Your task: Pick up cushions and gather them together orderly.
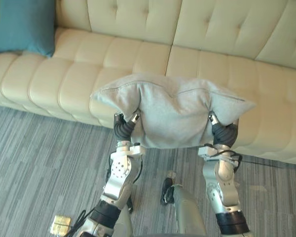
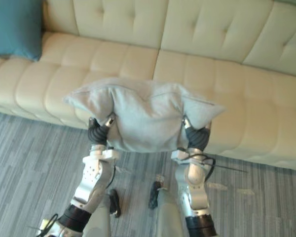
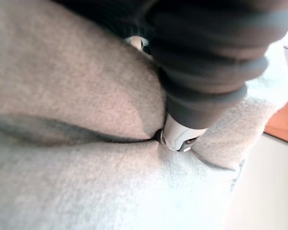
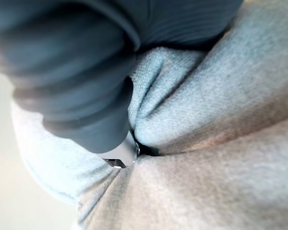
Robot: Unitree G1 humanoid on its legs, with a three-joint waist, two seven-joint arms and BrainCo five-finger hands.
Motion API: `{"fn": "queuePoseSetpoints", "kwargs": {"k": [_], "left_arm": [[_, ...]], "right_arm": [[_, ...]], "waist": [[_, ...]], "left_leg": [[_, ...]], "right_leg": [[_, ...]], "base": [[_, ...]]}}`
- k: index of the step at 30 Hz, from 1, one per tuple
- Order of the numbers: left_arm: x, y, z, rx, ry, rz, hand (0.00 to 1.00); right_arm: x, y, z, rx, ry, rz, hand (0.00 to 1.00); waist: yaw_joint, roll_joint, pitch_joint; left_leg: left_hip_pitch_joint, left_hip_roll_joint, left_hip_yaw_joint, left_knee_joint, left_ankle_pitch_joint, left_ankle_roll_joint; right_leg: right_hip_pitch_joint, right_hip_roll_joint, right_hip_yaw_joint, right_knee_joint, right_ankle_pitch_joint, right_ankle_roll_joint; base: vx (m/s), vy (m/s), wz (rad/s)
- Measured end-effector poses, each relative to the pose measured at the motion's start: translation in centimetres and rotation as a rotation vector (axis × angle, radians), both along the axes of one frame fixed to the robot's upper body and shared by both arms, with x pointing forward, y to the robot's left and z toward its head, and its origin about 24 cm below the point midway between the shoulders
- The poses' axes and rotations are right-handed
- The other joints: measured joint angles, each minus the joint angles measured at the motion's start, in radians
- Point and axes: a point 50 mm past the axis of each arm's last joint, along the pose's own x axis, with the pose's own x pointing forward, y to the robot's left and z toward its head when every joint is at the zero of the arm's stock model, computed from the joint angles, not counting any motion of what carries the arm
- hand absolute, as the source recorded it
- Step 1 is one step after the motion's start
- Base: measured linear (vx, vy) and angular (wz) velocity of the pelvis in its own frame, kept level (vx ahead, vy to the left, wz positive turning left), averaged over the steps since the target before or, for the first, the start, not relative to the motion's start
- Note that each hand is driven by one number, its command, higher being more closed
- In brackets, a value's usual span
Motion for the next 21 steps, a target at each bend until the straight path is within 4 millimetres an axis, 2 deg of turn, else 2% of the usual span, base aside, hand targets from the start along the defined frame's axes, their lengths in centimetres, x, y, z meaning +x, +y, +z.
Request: {"fn": "queuePoseSetpoints", "kwargs": {"k": [5,8,9,10,11,12,13,14,15,17,19,21], "left_arm": [[-0.9,-0.1,-3.0,0.023,0.128,-0.043,1.00],[-1.2,-0.2,-4.1,0.090,0.172,-0.089,1.00],[-1.3,-0.2,-4.2,0.110,0.175,-0.104,1.00],[-1.4,-0.2,-4.4,0.126,0.177,-0.121,1.00],[-1.4,-0.3,-4.4,0.134,0.178,-0.136,1.00],[-1.5,-0.4,-4.5,0.136,0.178,-0.144,1.00],[-1.5,-0.5,-4.5,0.142,0.182,-0.155,1.00],[-1.6,-0.6,-4.6,0.146,0.185,-0.164,1.00],[-1.7,-0.9,-4.9,0.137,0.200,-0.171,1.00],[-1.6,-0.9,-4.8,0.136,0.193,-0.182,1.00],[-1.6,-1.0,-5.0,0.123,0.202,-0.193,1.00],[-1.6,-1.1,-5.5,0.116,0.222,-0.202,1.00]], "right_arm": [[0.3,-0.8,-3.4,-0.083,0.170,0.012,1.00],[0.3,-1.8,-4.7,-0.134,0.240,0.023,1.00],[0.2,-2.0,-4.9,-0.144,0.253,0.030,1.00],[-0.1,-2.5,-5.2,-0.150,0.266,0.035,1.00],[-0.4,-2.8,-5.5,-0.150,0.279,0.038,1.00],[-0.5,-2.9,-5.6,-0.151,0.285,0.041,1.00],[-0.7,-3.1,-5.9,-0.148,0.295,0.041,1.00],[-0.8,-3.2,-6.0,-0.150,0.302,0.038,1.00],[-0.9,-3.5,-6.1,-0.165,0.312,0.039,1.00],[-0.9,-3.7,-6.1,-0.158,0.312,0.045,1.00],[-1.1,-3.8,-6.3,-0.158,0.325,0.044,1.00],[-1.5,-3.9,-6.3,-0.148,0.328,0.045,1.00]], "waist": [[-0.028,0.002,-0.002],[-0.052,0.005,-0.001],[-0.055,0.009,0.000],[-0.060,0.010,-0.002],[-0.065,0.006,-0.011],[-0.067,0.001,-0.016],[-0.074,-0.008,-0.022],[-0.081,-0.009,-0.023],[-0.076,0.036,-0.037],[-0.080,0.070,-0.056],[-0.086,0.073,-0.057],[-0.092,0.075,-0.056]], "left_leg": [[0.102,-0.003,0.045,0.022,-0.059,0.008],[0.169,-0.020,0.042,-0.059,-0.048,0.015],[0.190,-0.021,0.044,-0.092,-0.044,0.017],[0.208,-0.027,0.045,-0.132,-0.035,0.020],[0.231,-0.037,0.054,-0.183,-0.017,0.013],[0.248,-0.049,0.058,-0.218,-0.006,0.006],[0.271,-0.068,0.060,-0.245,0.004,-0.014],[0.285,-0.073,0.056,-0.248,-0.001,-0.023],[0.294,-0.049,0.036,-0.260,-0.003,-0.038],[0.294,-0.025,0.022,-0.274,0.003,-0.056],[0.265,0.001,-0.020,-0.165,0.012,-0.071],[0.181,0.051,-0.062,0.069,0.048,-0.076]], "right_leg": [[0.026,-0.007,0.041,0.096,0.007,0.010],[0.038,-0.017,0.037,0.104,0.055,0.022],[0.020,-0.016,0.032,0.114,0.059,0.022],[0.023,-0.014,0.018,0.055,0.050,0.017],[0.028,-0.012,0.009,-0.081,0.074,0.018],[0.037,-0.009,0.010,-0.199,0.123,0.014],[0.067,-0.004,0.021,-0.332,0.219,0.016],[0.083,-0.002,0.041,-0.355,0.312,-0.010],[0.083,0.030,0.042,-0.352,0.300,-0.018],[0.049,0.054,0.037,-0.296,0.249,-0.030],[0.068,0.066,0.023,-0.265,0.199,-0.040],[0.126,0.079,-0.002,-0.275,0.177,-0.051]], "base": [[0.09,0.093,-0.31],[0.08,0.059,-0.12],[0.07,0.025,-0.13],[0.09,0.012,-0.06],[0.12,0.000,-0.04],[0.20,-0.032,0.01],[0.20,-0.069,0.09],[0.36,-0.126,-0.09],[0.32,-0.115,-0.24],[0.33,-0.098,-0.24],[0.28,-0.103,0.07],[0.24,-0.104,0.23]]}}
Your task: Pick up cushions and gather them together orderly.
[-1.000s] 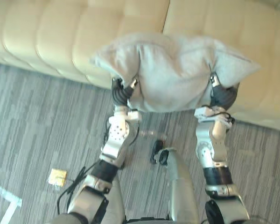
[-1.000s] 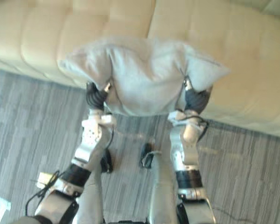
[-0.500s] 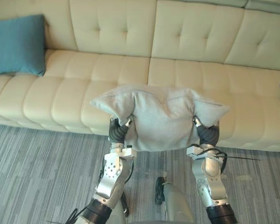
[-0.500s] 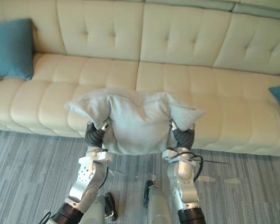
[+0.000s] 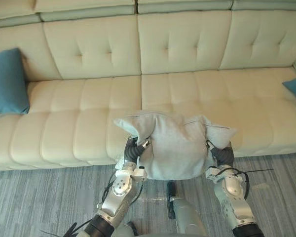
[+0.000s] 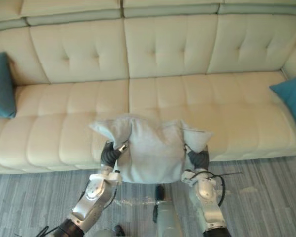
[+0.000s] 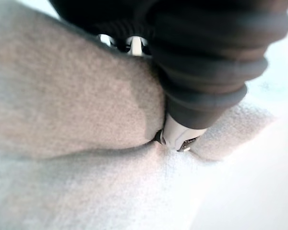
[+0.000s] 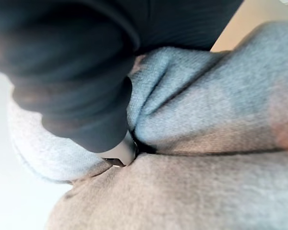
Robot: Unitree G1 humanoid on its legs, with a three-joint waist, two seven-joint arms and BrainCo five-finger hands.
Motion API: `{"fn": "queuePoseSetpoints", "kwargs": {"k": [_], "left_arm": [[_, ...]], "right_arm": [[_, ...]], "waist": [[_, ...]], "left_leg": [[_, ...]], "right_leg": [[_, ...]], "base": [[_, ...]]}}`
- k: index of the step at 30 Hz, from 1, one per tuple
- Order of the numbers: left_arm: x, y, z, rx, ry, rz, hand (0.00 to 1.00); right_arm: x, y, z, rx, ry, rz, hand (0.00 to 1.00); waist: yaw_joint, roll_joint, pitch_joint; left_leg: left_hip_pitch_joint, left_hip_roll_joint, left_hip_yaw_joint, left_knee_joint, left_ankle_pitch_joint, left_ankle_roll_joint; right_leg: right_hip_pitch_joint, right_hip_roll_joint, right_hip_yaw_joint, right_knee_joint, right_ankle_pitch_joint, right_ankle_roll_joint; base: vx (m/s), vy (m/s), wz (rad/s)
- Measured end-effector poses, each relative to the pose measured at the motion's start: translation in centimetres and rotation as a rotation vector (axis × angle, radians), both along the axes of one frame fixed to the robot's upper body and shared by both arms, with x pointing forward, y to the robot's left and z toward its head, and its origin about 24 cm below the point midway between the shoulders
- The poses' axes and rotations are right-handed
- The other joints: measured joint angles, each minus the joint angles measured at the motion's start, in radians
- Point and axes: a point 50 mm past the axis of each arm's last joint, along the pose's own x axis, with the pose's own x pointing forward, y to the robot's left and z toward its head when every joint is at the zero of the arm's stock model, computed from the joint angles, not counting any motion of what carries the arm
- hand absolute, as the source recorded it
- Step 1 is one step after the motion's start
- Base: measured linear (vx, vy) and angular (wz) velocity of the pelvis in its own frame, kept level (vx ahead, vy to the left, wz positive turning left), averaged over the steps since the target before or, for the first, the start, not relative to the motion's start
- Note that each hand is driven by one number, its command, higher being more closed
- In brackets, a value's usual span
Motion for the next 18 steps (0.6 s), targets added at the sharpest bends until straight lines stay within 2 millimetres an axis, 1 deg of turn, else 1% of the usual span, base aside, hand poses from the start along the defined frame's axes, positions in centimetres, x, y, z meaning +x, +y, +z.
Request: {"fn": "queuePoseSetpoints", "kwargs": {"k": [1,2,3,4,5,6,7,8,9,10,11,12,14,16,18], "left_arm": [[-0.1,0.0,-0.4,-0.009,0.021,-0.001,1.00],[-0.3,0.1,-0.6,-0.017,0.033,0.000,1.00],[-0.4,0.0,-0.6,-0.021,0.034,-0.002,1.00],[-0.4,-0.2,-0.5,-0.030,0.028,-0.004,1.00],[-0.4,-0.3,-0.5,-0.034,0.028,-0.007,1.00],[-0.5,-0.6,-0.5,-0.035,0.030,-0.020,1.00],[-0.6,-0.7,-0.5,-0.037,0.031,-0.023,1.00],[-0.6,-0.9,-0.5,-0.040,0.033,-0.031,1.00],[-0.7,-1.0,-0.5,-0.042,0.033,-0.036,1.00],[-0.8,-1.2,-0.6,-0.047,0.038,-0.037,1.00],[-0.8,-0.8,-1.0,-0.025,0.050,-0.036,1.00],[-0.9,-0.7,-1.3,-0.013,0.060,-0.041,1.00],[-0.9,-0.6,-1.6,-0.016,0.079,-0.043,1.00],[-1.0,-0.7,-1.6,-0.025,0.085,-0.048,1.00],[-1.0,-0.7,-1.7,-0.029,0.088,-0.052,1.00]], "right_arm": [[-0.5,0.0,0.1,0.015,-0.004,-0.001,1.00],[-1.1,0.1,0.7,0.034,-0.026,0.002,1.00],[-1.5,0.2,1.2,0.042,-0.050,0.005,1.00],[-1.7,0.4,2.2,0.052,-0.095,0.011,1.00],[-1.7,0.6,2.9,0.066,-0.136,0.009,1.00],[-1.5,0.6,3.6,0.084,-0.181,-0.006,1.00],[-1.4,0.6,3.7,0.087,-0.189,-0.009,1.00],[-1.1,0.6,4.0,0.088,-0.204,-0.012,1.00],[-0.8,0.5,4.2,0.083,-0.214,-0.012,1.00],[-0.4,0.3,4.4,0.049,-0.217,-0.007,1.00],[0.0,0.5,3.7,0.049,-0.190,-0.017,1.00],[-0.1,0.7,3.2,0.061,-0.170,-0.025,1.00],[-0.2,0.8,2.6,0.074,-0.145,-0.033,1.00],[-0.2,0.8,2.5,0.073,-0.136,-0.033,1.00],[-0.1,0.7,2.3,0.071,-0.128,-0.034,1.00]], "waist": [[0.005,0.000,0.001],[0.023,-0.004,0.002],[0.032,-0.002,0.001],[0.037,-0.001,0.000],[0.039,-0.004,0.001],[0.042,-0.006,-0.001],[0.042,-0.006,-0.001],[0.043,-0.003,-0.003],[0.044,0.005,-0.008],[0.048,0.030,-0.020],[0.049,0.002,-0.025],[0.047,-0.015,-0.034],[0.041,-0.035,-0.044],[0.042,-0.035,-0.045],[0.045,-0.035,-0.046]], "left_leg": [[-0.052,0.033,-0.015,0.155,0.081,0.010],[-0.076,0.059,-0.011,0.253,0.139,0.023],[-0.089,0.072,0.001,0.298,0.122,0.033],[-0.122,0.080,0.019,0.324,0.080,0.058],[-0.144,0.076,0.034,0.282,0.042,0.085],[-0.162,0.051,0.033,0.139,0.010,0.099],[-0.164,0.041,0.025,0.094,0.009,0.097],[-0.163,0.007,-0.011,-0.045,0.012,0.091],[-0.146,-0.027,-0.052,-0.170,0.051,0.072],[-0.114,-0.044,-0.116,-0.347,0.197,0.036],[-0.095,-0.063,-0.101,-0.352,0.201,0.030],[-0.084,-0.086,-0.095,-0.367,0.198,0.040],[-0.051,-0.130,-0.072,-0.407,0.201,0.056],[-0.014,-0.161,-0.051,-0.454,0.210,0.070],[-0.005,-0.168,-0.036,-0.473,0.212,0.073]], "right_leg": [[0.048,0.004,-0.011,0.000,-0.022,-0.008],[0.094,-0.004,-0.008,-0.002,-0.043,-0.013],[0.111,-0.008,-0.006,0.000,-0.055,-0.012],[0.129,-0.021,-0.005,0.001,-0.073,-0.008],[0.140,-0.036,-0.005,-0.002,-0.086,-0.009],[0.144,-0.057,-0.001,-0.002,-0.095,0.006],[0.145,-0.062,0.000,-0.002,-0.095,0.010],[0.145,-0.070,0.008,-0.006,-0.090,0.028],[0.145,-0.073,0.021,-0.007,-0.082,0.051],[0.140,-0.052,0.052,-0.012,-0.081,0.079],[0.147,-0.064,0.080,-0.021,-0.075,0.094],[0.159,-0.082,0.093,-0.040,-0.071,0.105],[0.188,-0.126,0.105,-0.086,-0.056,0.133],[0.209,-0.152,0.123,-0.117,-0.046,0.147],[0.211,-0.155,0.139,-0.143,-0.035,0.151]], "base": [[0.25,-0.059,0.18],[0.25,-0.025,0.07],[0.23,0.019,0.02],[0.20,0.060,0.08],[0.23,0.131,0.14],[0.18,0.153,0.10],[0.16,0.210,0.01],[0.10,0.176,-0.09],[0.14,0.254,-0.35],[0.17,0.289,-0.48],[0.18,0.284,-0.43],[0.18,0.242,-0.16],[0.15,0.198,-0.02],[0.09,0.140,-0.11],[0.05,0.061,-0.18]]}}
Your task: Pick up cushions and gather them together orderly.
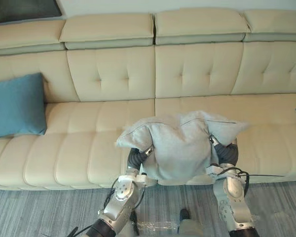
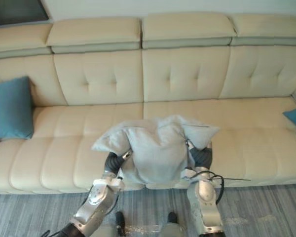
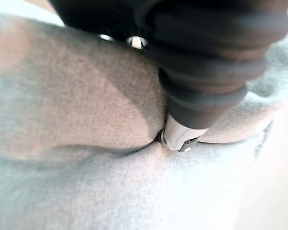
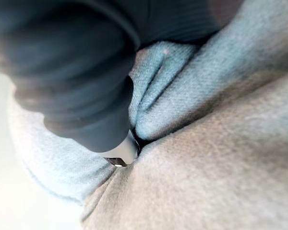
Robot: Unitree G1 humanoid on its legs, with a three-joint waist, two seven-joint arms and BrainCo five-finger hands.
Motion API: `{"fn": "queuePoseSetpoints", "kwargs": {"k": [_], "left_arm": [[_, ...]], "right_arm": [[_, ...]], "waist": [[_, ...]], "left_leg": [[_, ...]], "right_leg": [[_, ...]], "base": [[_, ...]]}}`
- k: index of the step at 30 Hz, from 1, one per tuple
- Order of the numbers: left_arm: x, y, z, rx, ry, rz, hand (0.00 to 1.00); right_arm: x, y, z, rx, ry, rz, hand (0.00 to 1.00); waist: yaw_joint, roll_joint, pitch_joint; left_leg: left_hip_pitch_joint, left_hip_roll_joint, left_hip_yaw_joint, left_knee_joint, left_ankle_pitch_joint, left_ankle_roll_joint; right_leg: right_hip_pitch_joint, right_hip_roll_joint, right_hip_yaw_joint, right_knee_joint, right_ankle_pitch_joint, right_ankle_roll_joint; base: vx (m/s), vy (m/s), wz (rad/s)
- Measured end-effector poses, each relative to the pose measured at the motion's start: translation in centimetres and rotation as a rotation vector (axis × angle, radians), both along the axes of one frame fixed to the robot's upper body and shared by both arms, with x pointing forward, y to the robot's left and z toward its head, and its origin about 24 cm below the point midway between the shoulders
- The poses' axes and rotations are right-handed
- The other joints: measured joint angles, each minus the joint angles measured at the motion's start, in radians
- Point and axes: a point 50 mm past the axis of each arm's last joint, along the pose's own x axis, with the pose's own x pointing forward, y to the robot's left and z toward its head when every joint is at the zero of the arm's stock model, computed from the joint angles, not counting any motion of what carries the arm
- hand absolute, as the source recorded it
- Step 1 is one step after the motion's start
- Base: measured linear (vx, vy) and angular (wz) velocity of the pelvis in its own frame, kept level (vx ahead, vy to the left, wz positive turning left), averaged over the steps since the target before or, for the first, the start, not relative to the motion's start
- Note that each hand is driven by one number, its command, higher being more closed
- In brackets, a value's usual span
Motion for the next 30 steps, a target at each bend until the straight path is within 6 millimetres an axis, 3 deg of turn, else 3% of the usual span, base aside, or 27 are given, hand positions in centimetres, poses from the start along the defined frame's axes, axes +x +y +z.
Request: {"fn": "queuePoseSetpoints", "kwargs": {"k": [8,12,16,19,21,24,26,30], "left_arm": [[0.0,-0.2,0.0,0.016,-0.001,-0.019,1.00],[2.1,0.0,2.2,0.047,-0.106,-0.004,1.00],[6.2,0.7,7.6,0.101,-0.316,0.104,1.00],[9.3,1.3,11.9,0.152,-0.453,0.201,1.00],[11.6,1.6,16.5,0.158,-0.573,0.288,1.00],[13.2,2.2,21.1,0.178,-0.685,0.367,1.00],[14.3,2.8,25.2,0.206,-0.768,0.440,1.00],[15.3,3.5,30.1,0.205,-0.819,0.529,1.00]], "right_arm": [[0.3,0.0,0.2,-0.003,-0.008,0.001,1.00],[3.8,0.7,2.7,-0.010,-0.102,0.022,1.00],[8.6,1.9,7.7,-0.028,-0.236,0.035,1.00],[11.1,2.5,11.6,-0.065,-0.322,0.019,1.00],[12.8,3.2,16.5,-0.100,-0.431,0.004,1.00],[13.7,4.1,21.6,-0.133,-0.538,-0.018,1.00],[14.2,4.6,26.0,-0.144,-0.614,-0.054,1.00],[14.9,4.8,29.8,-0.095,-0.627,-0.101,1.00]], "waist": [[-0.014,-0.003,-0.005],[-0.012,-0.004,-0.006],[-0.006,-0.001,0.001],[0.004,0.001,0.011],[0.007,0.004,0.065],[0.010,0.006,0.099],[0.009,0.007,0.159],[0.005,0.016,0.189]], "left_leg": [[0.029,0.025,0.037,-0.074,0.022,-0.006],[-0.037,0.037,0.045,-0.113,0.065,-0.007],[-0.112,0.046,0.035,-0.165,0.131,-0.009],[-0.154,0.054,0.021,-0.168,0.154,-0.010],[-0.168,0.055,0.012,-0.188,0.183,-0.008],[-0.198,0.055,0.008,-0.229,0.221,-0.005],[-0.214,0.055,0.004,-0.234,0.241,-0.004],[-0.267,0.052,-0.006,-0.234,0.257,0.002]], "right_leg": [[-0.004,0.041,0.036,-0.068,0.038,-0.017],[-0.081,0.059,0.040,-0.096,0.080,-0.031],[-0.148,0.076,0.033,-0.148,0.140,-0.040],[-0.182,0.084,0.019,-0.150,0.157,-0.042],[-0.202,0.088,0.011,-0.149,0.172,-0.045],[-0.249,0.093,0.009,-0.145,0.186,-0.044],[-0.270,0.093,0.005,-0.137,0.194,-0.045],[-0.319,0.090,-0.010,-0.134,0.206,-0.042]], "base": [[0.02,-0.027,-0.20],[-0.07,-0.043,-0.07],[-0.10,-0.031,0.06],[-0.10,-0.027,0.12],[-0.13,-0.015,0.10],[-0.13,-0.008,0.04],[-0.10,0.002,0.03],[-0.08,0.003,0.07]]}}
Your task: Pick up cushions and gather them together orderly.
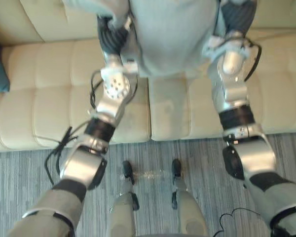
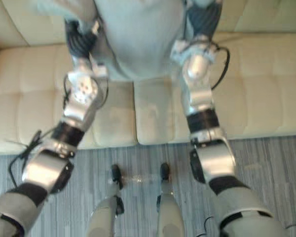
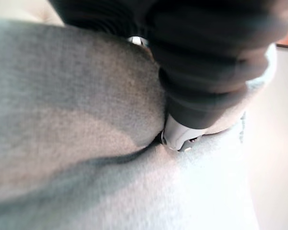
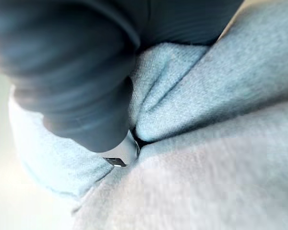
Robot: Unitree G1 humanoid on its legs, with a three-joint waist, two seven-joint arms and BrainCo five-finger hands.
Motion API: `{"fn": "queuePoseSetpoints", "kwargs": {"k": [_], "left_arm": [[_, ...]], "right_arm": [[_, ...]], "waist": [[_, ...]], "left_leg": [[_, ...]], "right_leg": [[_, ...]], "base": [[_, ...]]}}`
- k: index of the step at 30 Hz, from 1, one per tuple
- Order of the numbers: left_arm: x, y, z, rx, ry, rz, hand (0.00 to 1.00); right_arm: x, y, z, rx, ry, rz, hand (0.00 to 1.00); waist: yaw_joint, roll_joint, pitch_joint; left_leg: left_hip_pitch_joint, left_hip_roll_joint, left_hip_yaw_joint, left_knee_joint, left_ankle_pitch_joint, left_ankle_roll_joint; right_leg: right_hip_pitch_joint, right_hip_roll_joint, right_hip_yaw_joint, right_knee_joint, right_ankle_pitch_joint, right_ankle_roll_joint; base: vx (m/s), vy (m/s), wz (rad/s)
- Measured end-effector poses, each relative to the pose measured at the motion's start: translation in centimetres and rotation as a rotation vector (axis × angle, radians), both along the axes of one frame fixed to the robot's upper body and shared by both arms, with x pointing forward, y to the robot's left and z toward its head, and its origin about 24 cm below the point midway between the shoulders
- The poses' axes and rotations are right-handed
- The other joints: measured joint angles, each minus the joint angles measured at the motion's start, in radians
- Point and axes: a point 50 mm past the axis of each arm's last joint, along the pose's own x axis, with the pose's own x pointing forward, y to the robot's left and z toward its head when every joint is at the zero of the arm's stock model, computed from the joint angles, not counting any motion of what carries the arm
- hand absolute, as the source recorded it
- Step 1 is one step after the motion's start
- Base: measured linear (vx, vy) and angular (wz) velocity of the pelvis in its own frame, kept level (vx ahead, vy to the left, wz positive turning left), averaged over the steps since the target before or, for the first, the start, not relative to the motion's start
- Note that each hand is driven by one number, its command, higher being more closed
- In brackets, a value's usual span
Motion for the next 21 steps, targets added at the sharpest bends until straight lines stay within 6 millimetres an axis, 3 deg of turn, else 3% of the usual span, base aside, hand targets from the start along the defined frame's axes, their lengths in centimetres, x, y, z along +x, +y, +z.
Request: {"fn": "queuePoseSetpoints", "kwargs": {"k": [5,11,12,13,14,21], "left_arm": [[-0.5,-0.6,5.0,-0.010,-0.095,0.027,1.00],[-0.7,-0.9,7.3,0.012,-0.116,0.060,1.00],[-0.5,-0.9,7.3,0.021,-0.103,0.071,0.00],[-0.4,-0.9,7.5,0.036,-0.095,0.086,0.00],[-0.3,-0.9,7.7,0.043,-0.090,0.096,0.00],[-0.7,-1.1,9.1,0.032,-0.111,0.093,0.00]], "right_arm": [[0.1,-0.2,3.6,0.084,-0.006,-0.020,1.00],[0.0,-0.4,5.7,0.139,-0.005,-0.010,1.00],[0.1,-0.5,5.8,0.140,0.004,-0.016,1.00],[0.0,-0.6,6.0,0.138,0.000,-0.019,1.00],[-0.2,-0.6,6.4,0.136,-0.011,-0.019,0.00],[-1.5,-0.4,8.9,0.117,-0.087,-0.017,0.00]], "waist": [[-0.003,0.030,0.072],[-0.002,0.043,0.147],[-0.004,0.046,0.152],[-0.002,0.046,0.153],[-0.003,0.049,0.154],[0.010,0.052,0.159]], "left_leg": [[-0.061,-0.001,-0.035,0.000,0.017,0.000],[-0.108,-0.007,-0.058,0.000,0.025,0.002],[-0.122,-0.011,-0.064,0.000,0.026,0.003],[-0.141,-0.014,-0.068,0.000,0.027,0.005],[-0.156,-0.016,-0.072,0.000,0.029,0.007],[-0.198,-0.029,-0.074,0.001,0.031,0.009]], "right_leg": [[-0.040,-0.002,-0.035,-0.001,0.004,0.001],[-0.072,-0.008,-0.057,-0.004,0.005,0.003],[-0.080,-0.011,-0.062,-0.009,0.006,0.005],[-0.098,-0.014,-0.063,-0.011,0.007,0.007],[-0.108,-0.016,-0.065,-0.014,0.009,0.009],[-0.140,-0.031,-0.072,-0.023,0.011,0.012]], "base": [[-0.03,0.001,0.17],[-0.01,0.016,0.10],[0.00,0.042,0.13],[0.00,0.042,0.13],[0.00,0.041,0.11],[0.02,0.052,0.06]]}}
